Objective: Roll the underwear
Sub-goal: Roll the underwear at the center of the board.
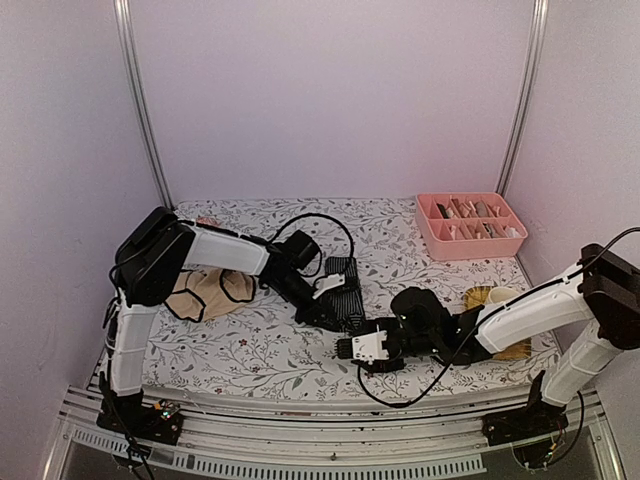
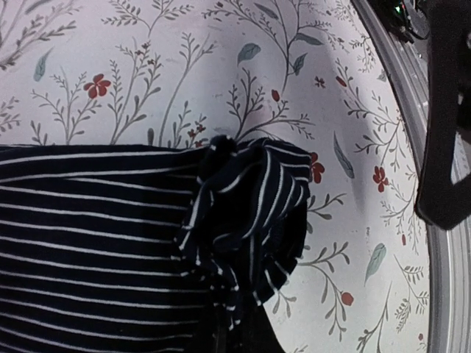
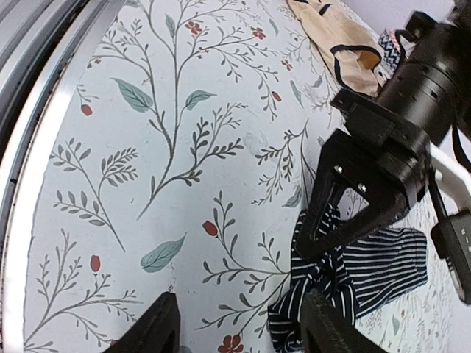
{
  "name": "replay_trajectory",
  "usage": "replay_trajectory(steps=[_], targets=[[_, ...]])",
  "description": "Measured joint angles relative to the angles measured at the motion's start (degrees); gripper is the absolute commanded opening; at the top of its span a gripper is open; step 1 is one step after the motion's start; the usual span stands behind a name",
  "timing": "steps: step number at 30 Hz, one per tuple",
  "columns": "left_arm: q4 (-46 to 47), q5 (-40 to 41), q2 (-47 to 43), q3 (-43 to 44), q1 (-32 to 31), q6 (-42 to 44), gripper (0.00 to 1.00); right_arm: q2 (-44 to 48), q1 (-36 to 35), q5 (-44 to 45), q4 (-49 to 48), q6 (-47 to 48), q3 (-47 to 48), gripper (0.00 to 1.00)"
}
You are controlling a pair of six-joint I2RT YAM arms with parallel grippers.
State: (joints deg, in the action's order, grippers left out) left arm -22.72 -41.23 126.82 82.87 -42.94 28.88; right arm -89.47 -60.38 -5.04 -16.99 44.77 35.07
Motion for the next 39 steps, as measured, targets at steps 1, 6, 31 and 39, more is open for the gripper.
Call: replay_trajectory(steps=[1, 6, 31, 39], targets=[[-1.49, -0.63, 0.85, 1.46, 0.15, -0.52, 0.0, -1.25, -0.5, 0.7, -0.42, 1.16, 0.57, 0.48], [-5.4, -3.5, 3.15, 4.81, 1.09, -2.6, 0.0, -5.6, -2.36, 2.95, -1.09, 6.05, 2.58, 0.35], [-9.31, -4.61, 4.02, 6.6, 1.95, -3.45, 0.0, -16.85, -1.11, 23.06, -2.54, 5.7, 10.67, 0.33], [-10.64, -4.85, 4.46, 7.5, 2.1, -2.86, 0.0, -16.85, -0.55, 24.17, -2.82, 5.64, 10.64, 0.39]])
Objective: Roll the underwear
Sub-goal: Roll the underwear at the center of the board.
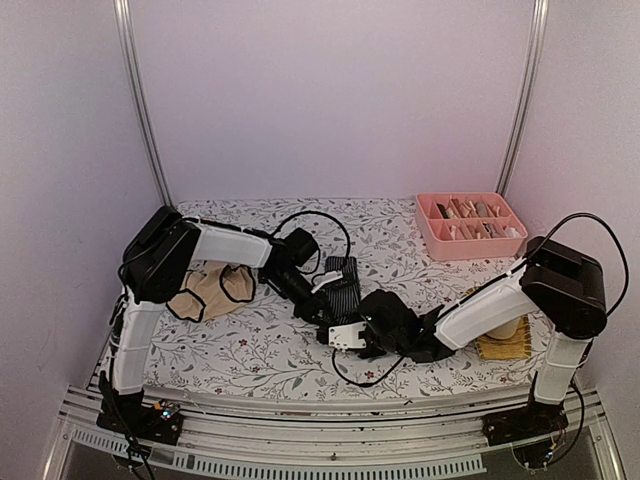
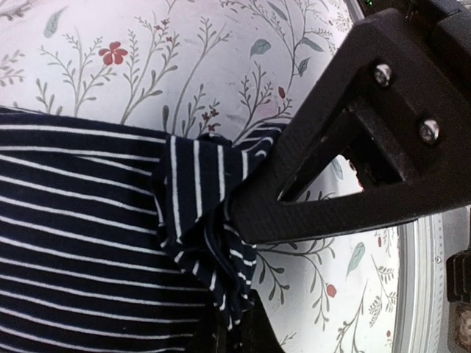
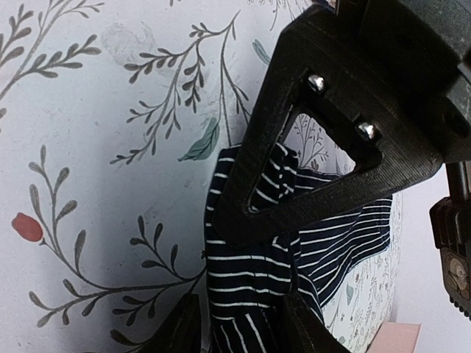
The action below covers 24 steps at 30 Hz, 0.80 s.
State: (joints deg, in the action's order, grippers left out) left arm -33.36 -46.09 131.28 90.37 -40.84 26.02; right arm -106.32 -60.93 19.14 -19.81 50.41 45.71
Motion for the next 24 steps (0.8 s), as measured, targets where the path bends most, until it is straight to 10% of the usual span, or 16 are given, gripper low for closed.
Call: replay_trajectory(steps=[19, 24], targets=[[-2.67, 0.22, 0.33, 1.05, 0.85, 1.27, 0.0, -4.13, 3.58, -6.29, 11.21, -6.01, 9.94, 0.17], [-2.93, 0.59, 0.13, 1.05, 1.16, 2.05, 0.17, -5.31, 5.07, -10.8, 16.61, -9.77, 13.75, 0.1]])
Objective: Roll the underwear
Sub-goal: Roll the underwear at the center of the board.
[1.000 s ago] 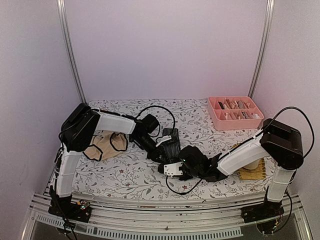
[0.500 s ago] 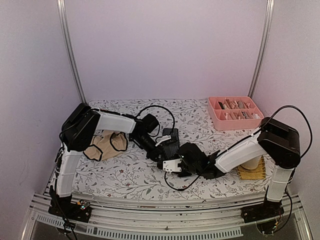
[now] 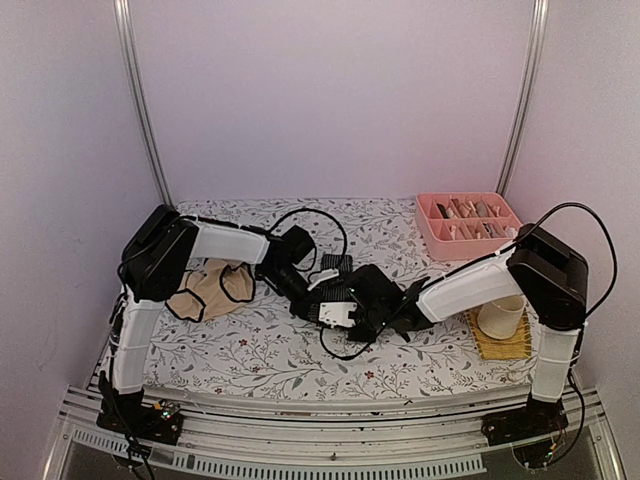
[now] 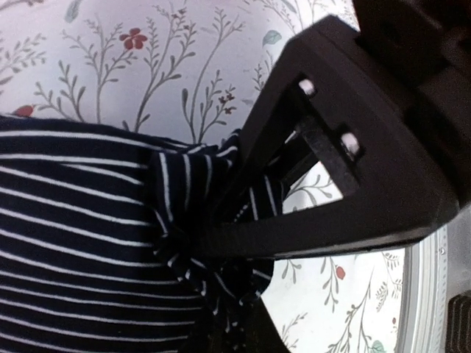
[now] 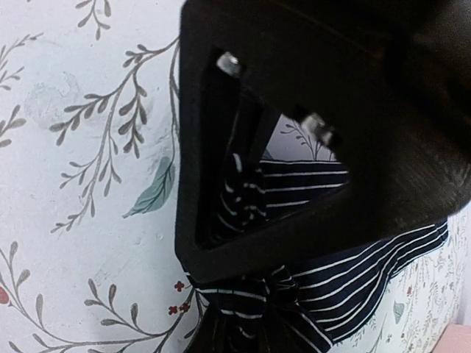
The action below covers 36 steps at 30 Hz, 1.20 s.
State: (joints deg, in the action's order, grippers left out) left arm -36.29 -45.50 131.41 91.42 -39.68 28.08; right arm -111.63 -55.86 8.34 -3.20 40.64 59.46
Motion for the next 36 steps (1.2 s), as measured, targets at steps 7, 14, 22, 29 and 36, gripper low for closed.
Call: replay_trajectory(steps=[7, 14, 22, 29, 36], targets=[[0.7, 4.94, -4.13, -2.89, 0.04, 1.22, 0.59, -0.74, 1.77, -6.47, 4.98, -3.82, 3.21, 0.09], [4.61, 14.51, -10.01, -8.39, 0.61, 1.53, 0.92, -0.74, 2.45, -14.03, 9.09, -6.78, 5.07, 0.08], [17.33, 16.81, -22.51, -22.38, 2.6, 3.23, 0.91, -2.56, 5.07, -21.81, 16.0, -10.29, 9.51, 0.07], [32.7, 16.41, -30.93, -36.46, 2.56, 8.07, 0.84, -5.68, 7.78, -28.89, 23.91, -13.07, 15.74, 0.08], [49.81, 20.96, -34.03, -49.53, 0.09, 13.0, 0.76, -9.07, 11.04, -38.03, 31.28, -14.73, 21.14, 0.08]])
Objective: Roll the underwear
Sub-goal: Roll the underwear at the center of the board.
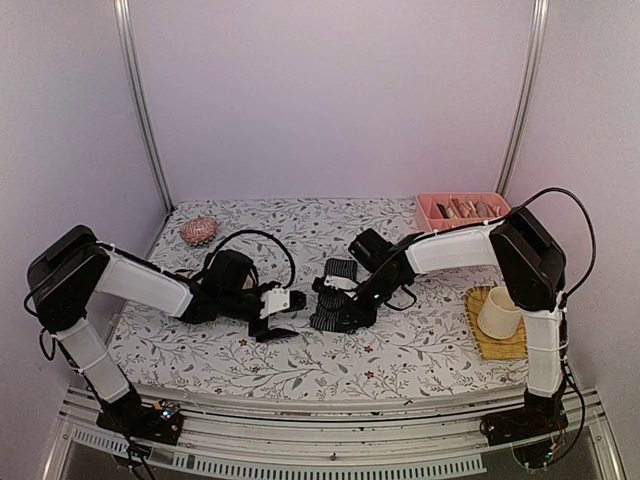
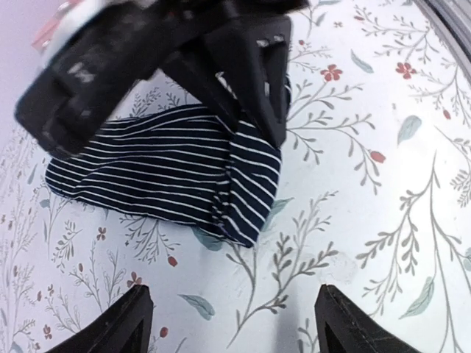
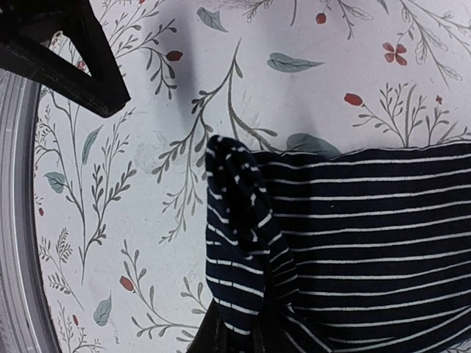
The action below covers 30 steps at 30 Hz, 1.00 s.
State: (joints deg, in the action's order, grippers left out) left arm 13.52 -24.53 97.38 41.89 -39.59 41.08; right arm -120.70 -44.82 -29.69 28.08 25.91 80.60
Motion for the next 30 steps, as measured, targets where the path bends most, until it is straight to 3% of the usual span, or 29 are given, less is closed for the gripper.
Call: replay_trajectory(steps=[6, 15, 25, 30], targets=[[13.38, 5.49, -1.88, -9.27, -5.99, 5.55, 0.69, -3.32, 1.92, -7.04, 6.03, 0.02, 4.39, 0.08], [29.81, 16.06, 1.73, -11.41, -13.81, 13.16, 0.64, -5.7, 2.34, -11.21, 10.82, 0.0, 7.32, 0.08], [33.75, 19.67, 5.9, -12.11, -16.11, 19.45, 0.59, -6.14, 2.36, -12.09, 11.76, -0.07, 7.82, 0.08], [32.7, 21.66, 9.57, -9.11, -16.39, 20.68, 0.51, -6.16, 2.34, -12.2, 11.85, -0.04, 7.85, 0.07]])
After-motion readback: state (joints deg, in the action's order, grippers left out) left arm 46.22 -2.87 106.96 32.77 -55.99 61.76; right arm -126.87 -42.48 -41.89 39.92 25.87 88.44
